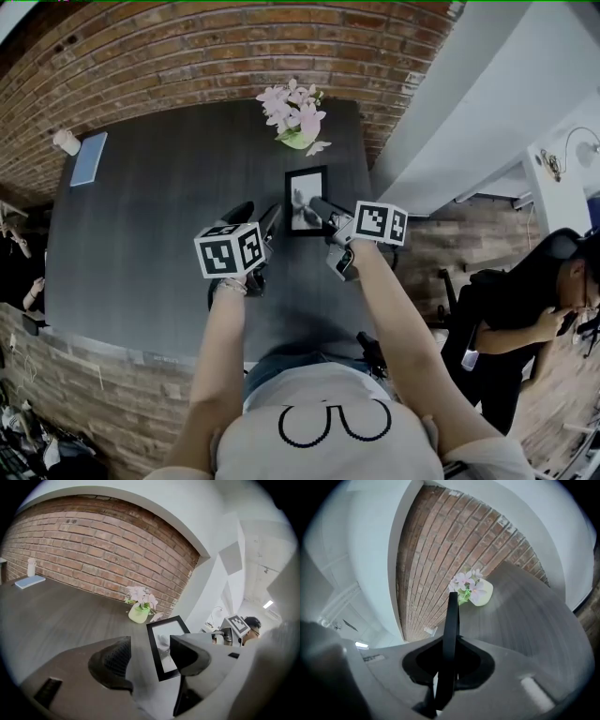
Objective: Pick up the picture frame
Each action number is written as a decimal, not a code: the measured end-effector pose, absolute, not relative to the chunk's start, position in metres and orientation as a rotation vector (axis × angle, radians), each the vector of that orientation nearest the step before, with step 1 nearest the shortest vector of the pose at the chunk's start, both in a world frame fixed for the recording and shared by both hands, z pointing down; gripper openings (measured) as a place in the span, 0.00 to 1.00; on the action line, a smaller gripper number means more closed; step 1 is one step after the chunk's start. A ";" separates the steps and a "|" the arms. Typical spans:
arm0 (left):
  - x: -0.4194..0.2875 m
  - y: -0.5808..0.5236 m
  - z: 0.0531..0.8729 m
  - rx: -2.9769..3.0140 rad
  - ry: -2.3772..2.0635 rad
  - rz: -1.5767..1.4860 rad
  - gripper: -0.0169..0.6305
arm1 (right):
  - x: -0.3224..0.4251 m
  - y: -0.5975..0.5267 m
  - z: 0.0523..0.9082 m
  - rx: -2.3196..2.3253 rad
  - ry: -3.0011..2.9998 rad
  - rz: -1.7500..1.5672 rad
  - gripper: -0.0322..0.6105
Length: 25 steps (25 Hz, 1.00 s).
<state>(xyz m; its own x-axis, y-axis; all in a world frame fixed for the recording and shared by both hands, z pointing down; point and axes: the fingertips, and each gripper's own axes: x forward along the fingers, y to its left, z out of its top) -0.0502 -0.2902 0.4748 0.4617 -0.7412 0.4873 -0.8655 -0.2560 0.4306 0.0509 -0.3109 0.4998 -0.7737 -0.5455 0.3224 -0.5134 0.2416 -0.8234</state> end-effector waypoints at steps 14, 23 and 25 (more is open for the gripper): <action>-0.058 -0.270 0.406 2.238 -1.429 0.107 0.41 | 0.059 -0.290 0.419 -1.117 2.470 -1.234 0.11; -0.057 -0.263 0.365 2.397 -1.518 0.101 0.37 | 0.066 -0.271 0.373 -1.250 2.553 -0.942 0.11; -0.059 -0.261 0.356 2.422 -1.538 0.084 0.34 | 0.066 -0.265 0.361 -1.274 2.570 -0.870 0.11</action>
